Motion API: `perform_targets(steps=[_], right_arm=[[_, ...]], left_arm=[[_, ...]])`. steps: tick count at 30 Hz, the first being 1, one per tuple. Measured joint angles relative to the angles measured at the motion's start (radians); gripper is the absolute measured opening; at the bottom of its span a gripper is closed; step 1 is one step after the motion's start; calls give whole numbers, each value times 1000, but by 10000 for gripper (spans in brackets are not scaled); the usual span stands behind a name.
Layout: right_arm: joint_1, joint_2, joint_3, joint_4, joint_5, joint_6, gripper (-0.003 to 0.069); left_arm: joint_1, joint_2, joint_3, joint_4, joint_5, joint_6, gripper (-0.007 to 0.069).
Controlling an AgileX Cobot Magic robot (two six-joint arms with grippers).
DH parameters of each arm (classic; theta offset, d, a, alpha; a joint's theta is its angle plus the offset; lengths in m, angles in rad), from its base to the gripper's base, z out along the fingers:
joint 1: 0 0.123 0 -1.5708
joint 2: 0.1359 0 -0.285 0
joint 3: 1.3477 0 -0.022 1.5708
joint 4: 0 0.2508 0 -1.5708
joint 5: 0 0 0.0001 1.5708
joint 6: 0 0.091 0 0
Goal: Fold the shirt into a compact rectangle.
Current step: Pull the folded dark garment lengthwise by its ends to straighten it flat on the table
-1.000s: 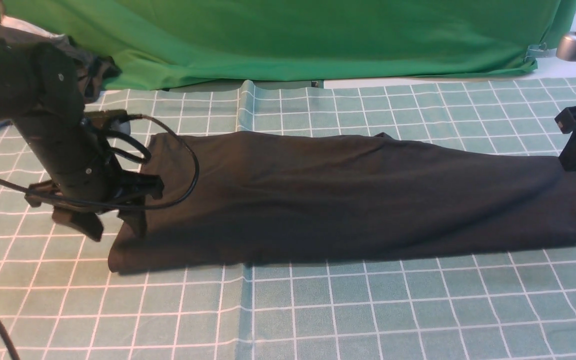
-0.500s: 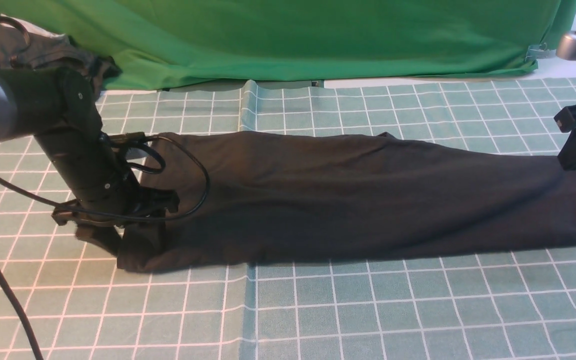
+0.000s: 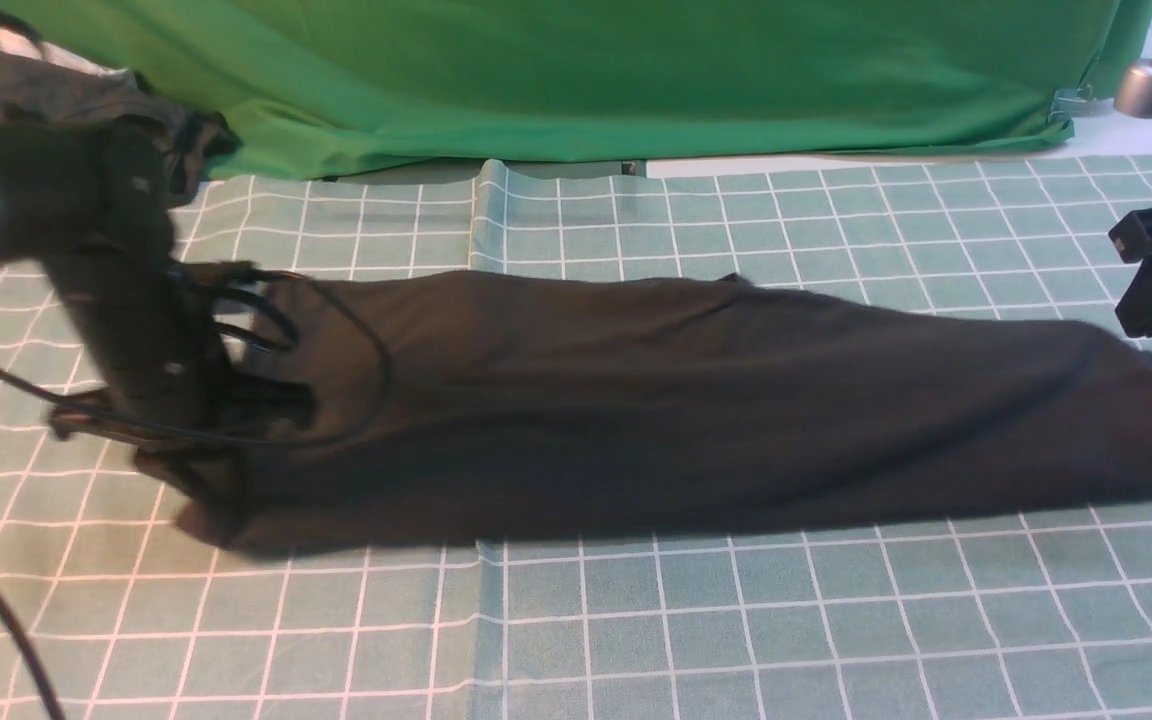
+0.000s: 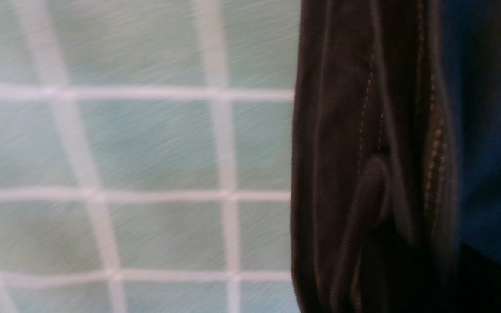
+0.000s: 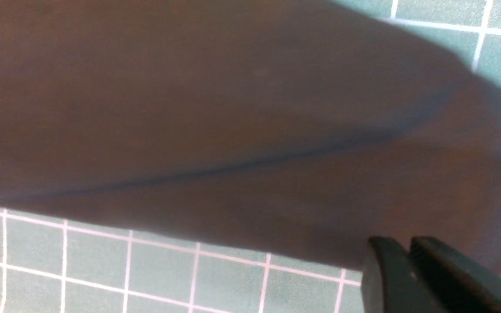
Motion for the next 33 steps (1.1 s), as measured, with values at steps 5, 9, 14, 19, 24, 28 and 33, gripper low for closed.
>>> perform_targets(steps=[5,9,14,19,24,28,33], right_arm=[[0,0,0,0,-15,0,72],[0,0,0,0,-14,1,79],[0,0,0,-1,1,11,201],[0,0,0,-45,-6,85,461],[0,12,0,-117,-38,171,662],[0,63,8,-141,-46,196,687],[3,166,10,-147,-47,217,690]], left_arm=[[90,-37,0,-6,49,-17,29],[97,-37,1,-10,88,-18,29],[97,-37,1,-3,96,-18,82],[97,-37,1,121,103,-87,288],[98,-37,-11,210,124,-159,503],[95,-59,-39,112,124,-121,566],[51,-150,-40,34,123,-36,370]])
